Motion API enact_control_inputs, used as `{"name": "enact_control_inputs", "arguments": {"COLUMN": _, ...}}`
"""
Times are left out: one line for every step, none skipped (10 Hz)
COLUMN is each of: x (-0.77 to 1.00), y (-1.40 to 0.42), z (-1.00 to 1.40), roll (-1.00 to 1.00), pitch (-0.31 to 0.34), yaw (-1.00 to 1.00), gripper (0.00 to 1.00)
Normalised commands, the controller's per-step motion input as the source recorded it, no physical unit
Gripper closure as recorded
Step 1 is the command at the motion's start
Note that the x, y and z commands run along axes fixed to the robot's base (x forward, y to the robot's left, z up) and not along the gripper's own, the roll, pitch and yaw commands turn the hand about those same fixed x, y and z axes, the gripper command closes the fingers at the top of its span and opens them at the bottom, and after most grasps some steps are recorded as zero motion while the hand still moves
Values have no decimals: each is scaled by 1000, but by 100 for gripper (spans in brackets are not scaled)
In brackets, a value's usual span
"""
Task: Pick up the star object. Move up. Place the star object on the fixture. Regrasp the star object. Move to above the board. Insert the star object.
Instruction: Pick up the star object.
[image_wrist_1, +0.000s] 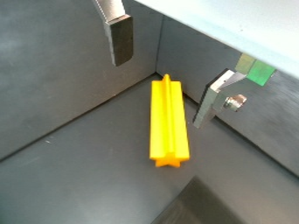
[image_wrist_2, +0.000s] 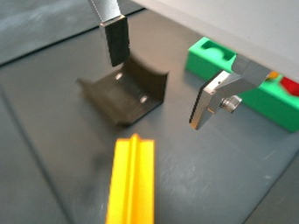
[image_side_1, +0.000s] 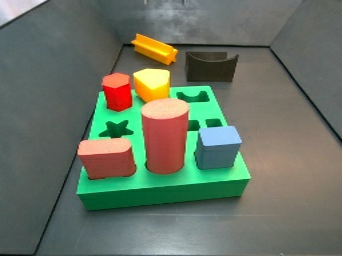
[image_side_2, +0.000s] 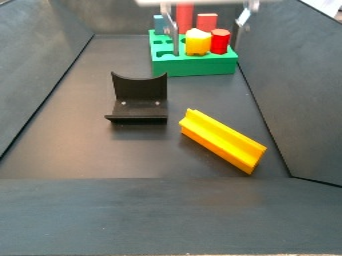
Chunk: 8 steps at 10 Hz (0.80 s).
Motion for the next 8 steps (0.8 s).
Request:
{"name": "enact_control_inputs", "arguments": {"x": -40, "y": 163, "z": -249, "roll": -123, "pitch": -39, "yaw": 9, "gripper": 0}}
{"name": "enact_control_inputs", "arguments": {"x": -3, "y": 23, "z": 0, "roll": 0, "pitch": 0, "yaw": 0, "gripper": 0}}
{"name": "enact_control_inputs", "arguments": {"x": -26, "y": 43, "z": -100, "roll": -13, "pitch": -13, "yaw": 0, "gripper": 0}}
{"name": "enact_control_inputs", "arguments": {"x": -54, "y": 80, "z": -289, "roll": -26, "pitch": -49, "yaw": 0, "gripper": 0}}
{"name": "enact_control_inputs", "arguments": {"x": -6, "y": 11, "z": -406, "roll": -23, "pitch": -60, "yaw": 111, "gripper": 0}}
{"name": "enact_control_inputs", "arguments": {"x": 31, "y": 0, "z": -717, "roll": -6, "pitch": -74, "yaw": 454, "gripper": 0}}
{"name": "enact_control_inputs", "arguments": {"x": 120, "y": 163, "z": -780, "roll": -91, "pitch": -136, "yaw": 751, "gripper": 0}}
{"name": "enact_control_inputs", "arguments": {"x": 80, "y": 214, "z": -760, "roll": -101, "pitch": -133, "yaw": 809, "gripper": 0}}
